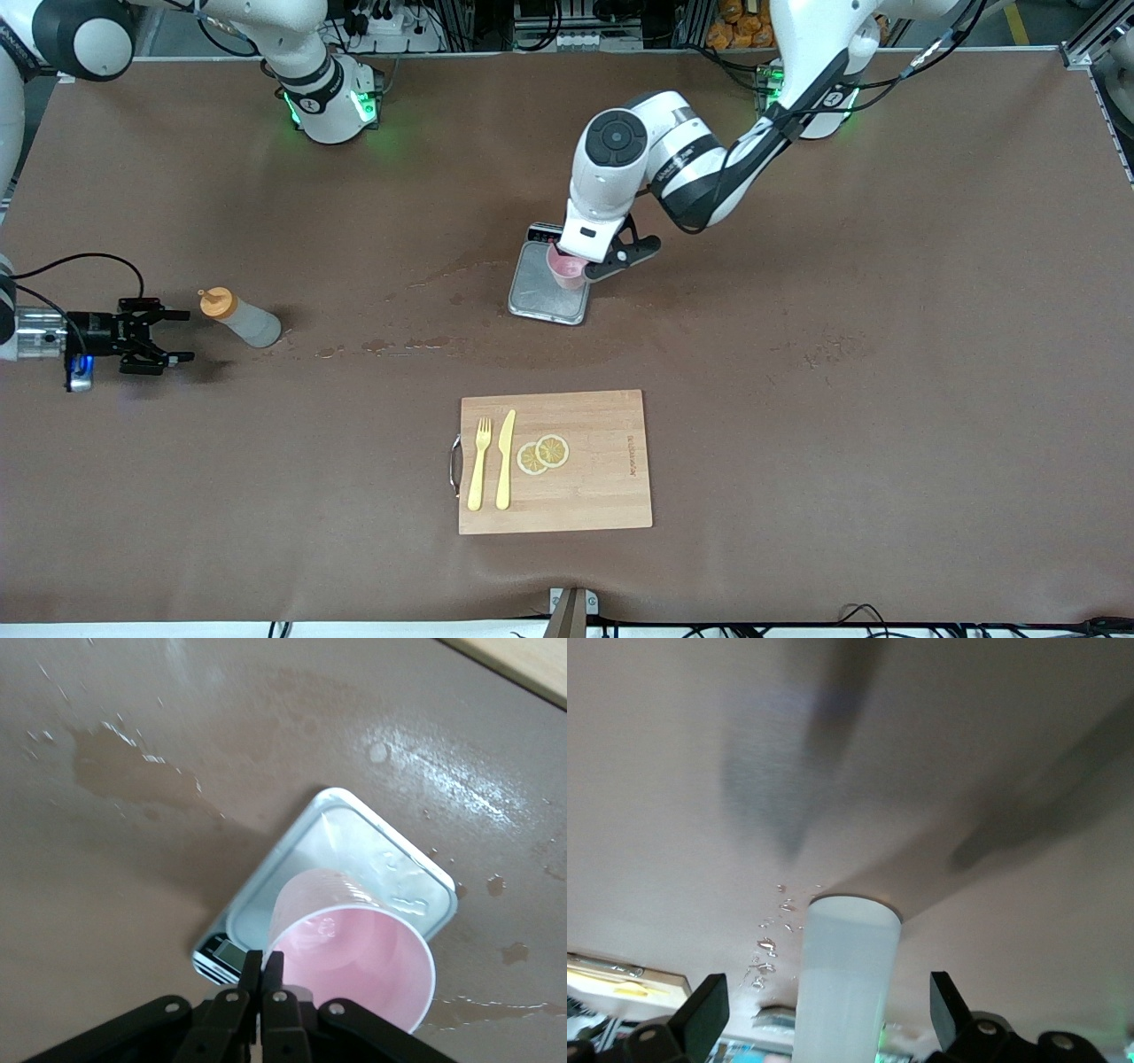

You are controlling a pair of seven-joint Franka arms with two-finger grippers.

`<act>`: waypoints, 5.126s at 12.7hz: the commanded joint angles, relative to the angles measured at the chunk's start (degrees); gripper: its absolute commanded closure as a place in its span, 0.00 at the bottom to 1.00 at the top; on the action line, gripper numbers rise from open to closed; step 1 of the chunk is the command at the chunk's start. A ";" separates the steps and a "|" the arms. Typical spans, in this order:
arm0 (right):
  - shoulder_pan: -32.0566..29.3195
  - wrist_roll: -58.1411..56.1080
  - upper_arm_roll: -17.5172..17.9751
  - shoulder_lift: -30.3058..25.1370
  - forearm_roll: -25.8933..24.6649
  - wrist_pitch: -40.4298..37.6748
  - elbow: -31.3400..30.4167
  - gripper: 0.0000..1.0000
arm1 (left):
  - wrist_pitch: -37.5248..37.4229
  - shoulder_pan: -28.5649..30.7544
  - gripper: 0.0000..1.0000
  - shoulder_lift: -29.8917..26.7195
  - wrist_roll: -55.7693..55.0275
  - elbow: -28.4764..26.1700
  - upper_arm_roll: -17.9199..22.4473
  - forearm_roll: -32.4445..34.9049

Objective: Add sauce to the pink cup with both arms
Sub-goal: 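Lower the pink cup onto the scale while the right gripper grasps the bottle, then release the cup with the left gripper while the right gripper inverts the bottle, then carry the inverted bottle toward the cup while the left gripper returns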

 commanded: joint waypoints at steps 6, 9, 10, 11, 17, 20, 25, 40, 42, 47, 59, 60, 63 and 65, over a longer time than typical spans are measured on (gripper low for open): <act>-0.66 10.47 1.18 3.34 4.39 -6.11 1.97 0.00 | 5.81 -2.25 1.00 5.06 -8.41 2.30 0.44 7.23; -1.36 10.64 1.09 4.84 6.60 -6.02 2.06 0.00 | 6.00 -2.69 1.00 5.68 -8.41 2.39 0.53 7.58; -1.10 10.64 1.18 4.93 6.60 -6.10 2.06 0.00 | 6.00 -2.78 1.00 5.77 -8.32 2.39 0.62 7.76; -1.10 11.42 1.18 4.93 6.60 -6.11 2.06 0.00 | 6.00 -2.78 1.00 5.86 -8.41 2.39 0.62 8.72; -0.92 10.03 1.18 6.51 6.60 -8.82 1.71 0.00 | 6.00 -3.48 0.51 7.44 -10.78 2.92 0.88 11.36; -0.22 10.38 1.53 6.69 6.69 -10.14 1.18 0.00 | 5.73 -3.39 0.00 6.65 -12.01 2.92 0.97 11.89; 1.01 10.20 1.53 7.38 6.69 -10.85 0.92 0.00 | -0.31 -0.50 0.00 0.16 -11.14 3.79 0.88 11.89; 0.66 10.47 1.62 7.13 6.78 -14.28 2.58 0.64 | -21.95 25.07 0.00 -7.32 37.71 14.69 0.00 6.02; 1.10 11.78 1.62 6.08 6.60 -14.37 2.85 0.62 | -22.39 26.13 0.00 -7.85 40.01 15.83 0.09 4.86; 3.29 21.07 1.62 4.67 6.34 -18.57 7.67 0.56 | -24.06 27.81 0.00 -8.47 42.47 16.72 -0.09 2.32; 15.41 35.94 1.09 -7.54 -1.74 -16.83 7.69 0.56 | -35.30 22.01 0.00 -23.49 75.60 16.37 24.69 -9.64; 16.56 38.04 1.09 -8.60 -2.62 -16.31 7.60 0.56 | -36.36 22.01 0.00 -24.28 77.01 16.02 24.87 -9.73; 21.21 43.94 1.18 -11.33 -5.52 -14.90 7.60 0.56 | -36.37 20.26 0.00 -27.09 77.37 13.39 28.90 -11.65; 22.62 45.35 1.09 -11.68 -6.75 -14.72 7.68 0.56 | -36.37 20.07 0.00 -28.33 77.46 12.06 29.27 -11.84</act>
